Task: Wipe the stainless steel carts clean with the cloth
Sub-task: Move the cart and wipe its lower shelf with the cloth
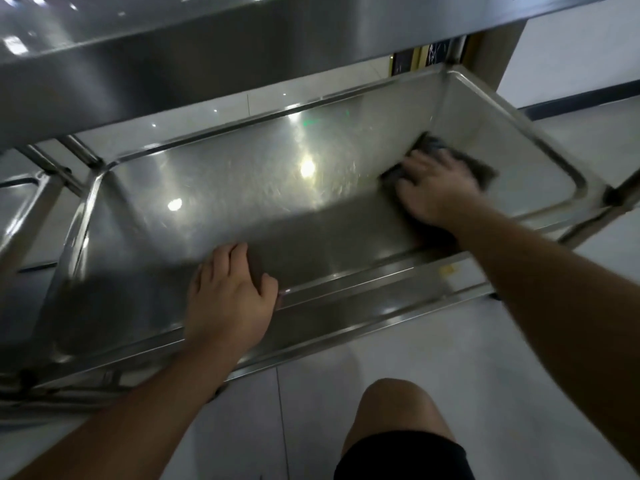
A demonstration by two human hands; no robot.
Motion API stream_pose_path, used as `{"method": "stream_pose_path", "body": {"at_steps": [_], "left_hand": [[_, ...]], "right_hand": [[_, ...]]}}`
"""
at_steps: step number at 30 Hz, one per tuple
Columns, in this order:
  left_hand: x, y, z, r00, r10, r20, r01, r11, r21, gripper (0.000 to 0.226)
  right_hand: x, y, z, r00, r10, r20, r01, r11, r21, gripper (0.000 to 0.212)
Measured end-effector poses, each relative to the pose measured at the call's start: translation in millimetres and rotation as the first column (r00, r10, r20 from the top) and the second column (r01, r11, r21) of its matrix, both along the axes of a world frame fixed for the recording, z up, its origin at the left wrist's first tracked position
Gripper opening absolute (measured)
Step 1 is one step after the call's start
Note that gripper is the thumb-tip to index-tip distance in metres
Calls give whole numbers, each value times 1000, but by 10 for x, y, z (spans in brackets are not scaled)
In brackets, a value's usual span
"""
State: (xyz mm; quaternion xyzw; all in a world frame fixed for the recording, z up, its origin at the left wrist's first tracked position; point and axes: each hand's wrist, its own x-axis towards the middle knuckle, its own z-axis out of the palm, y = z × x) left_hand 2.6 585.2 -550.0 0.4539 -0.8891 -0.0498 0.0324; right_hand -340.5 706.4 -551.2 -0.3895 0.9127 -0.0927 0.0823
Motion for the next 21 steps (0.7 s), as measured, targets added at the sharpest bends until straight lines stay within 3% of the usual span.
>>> {"method": "stream_pose_path", "body": {"at_steps": [2,5,7,10,13,17,19,21], "left_hand": [[13,8,6,1000,-7,-13,7,1000,4,71],[33,6,22,1000,-8,-14,8,1000,6,74],[31,7,33,1000,-7,-8,7,1000,11,79],[21,12,26,1000,-7,-15,7,1000,-4,80],[27,14,11,1000,0,-21,0,1000,-12,81],[53,-14,-14,1000,-9,-13,9,1000,-13,81],[55,-25,-22,1000,-8,-5,8,1000,0,83],[53,-29,-33,1000,-9,4,9,1000,8,84]], "right_hand": [[574,-316,13,976,217,-33,-218,976,-26,72],[1169,-484,-30,845,535,-1,-535,845,-18,75],[1078,-421,-6,800,599,25,-598,801,-26,73],[442,-269,10,891,451,-60,-452,892,-13,72],[-586,-1,15,990,120,-67,-120,993,3,73],[-1523,179,-4,977,-202,-61,205,978,42,81],[-1487,-36,-14,939,-343,-8,343,939,-7,82],[-1174,-378,30,927,-374,31,375,927,-32,77]]}}
